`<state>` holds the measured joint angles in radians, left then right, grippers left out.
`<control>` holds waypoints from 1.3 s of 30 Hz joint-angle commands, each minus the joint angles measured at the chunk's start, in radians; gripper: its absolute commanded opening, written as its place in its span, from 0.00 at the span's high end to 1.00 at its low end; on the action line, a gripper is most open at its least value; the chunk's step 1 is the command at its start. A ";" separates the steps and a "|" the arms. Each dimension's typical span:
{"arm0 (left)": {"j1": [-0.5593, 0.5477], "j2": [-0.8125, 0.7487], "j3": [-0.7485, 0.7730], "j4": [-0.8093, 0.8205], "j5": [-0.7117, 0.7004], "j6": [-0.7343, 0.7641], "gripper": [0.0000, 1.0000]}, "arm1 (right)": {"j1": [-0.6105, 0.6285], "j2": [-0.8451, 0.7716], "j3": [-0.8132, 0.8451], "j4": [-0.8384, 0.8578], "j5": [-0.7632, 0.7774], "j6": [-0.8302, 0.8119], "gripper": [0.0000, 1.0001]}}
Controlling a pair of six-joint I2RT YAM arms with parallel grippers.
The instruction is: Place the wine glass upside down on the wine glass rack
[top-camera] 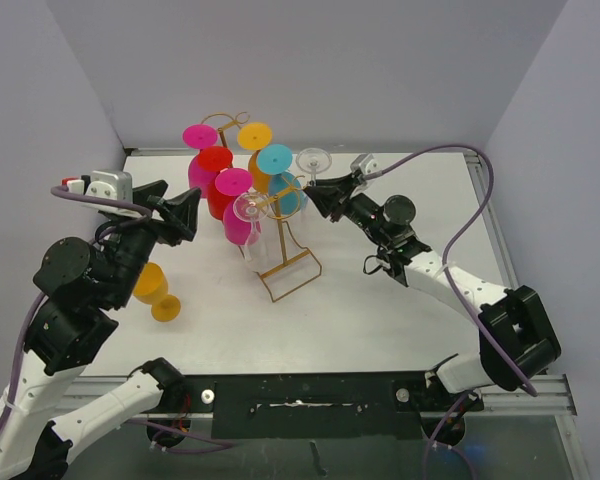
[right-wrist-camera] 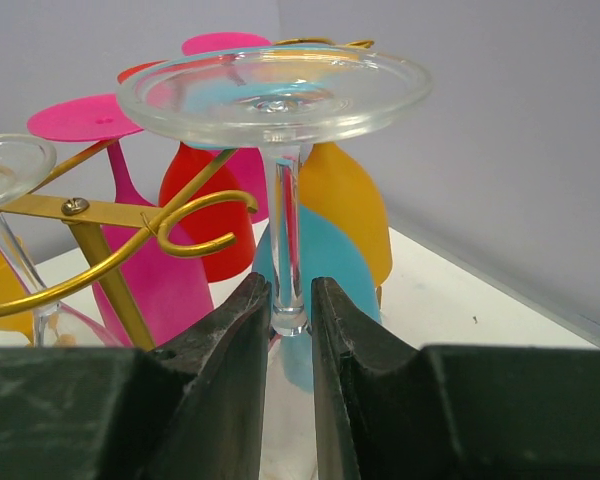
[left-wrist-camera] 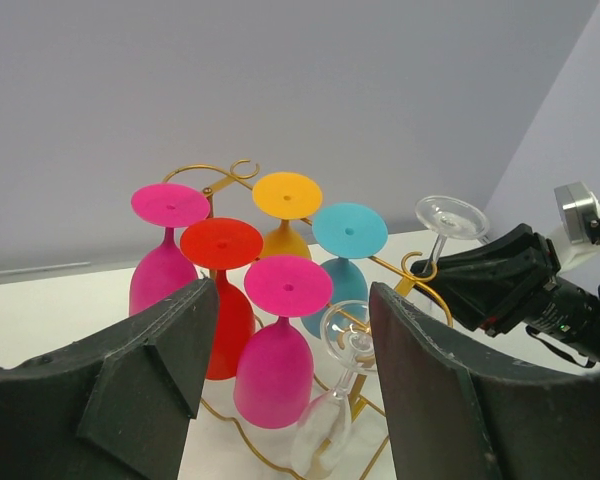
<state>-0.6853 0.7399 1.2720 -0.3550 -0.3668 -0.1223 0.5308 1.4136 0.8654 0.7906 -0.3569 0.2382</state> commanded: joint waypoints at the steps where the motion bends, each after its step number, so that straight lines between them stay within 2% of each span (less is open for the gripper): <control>1: 0.002 -0.004 0.045 0.012 0.000 0.000 0.40 | 0.018 0.003 0.012 0.104 -0.009 -0.030 1.00; 30: 0.002 0.007 0.054 -0.006 0.012 0.001 0.39 | 0.068 0.032 -0.007 0.111 -0.011 -0.069 1.00; 39: 0.003 -0.021 -0.110 0.001 -0.178 -0.019 0.29 | 0.083 0.057 -0.034 0.092 -0.004 -0.118 0.99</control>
<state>-0.6853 0.7197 1.2110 -0.3634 -0.4507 -0.1215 0.5961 1.4696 0.8314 0.8120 -0.3767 0.1654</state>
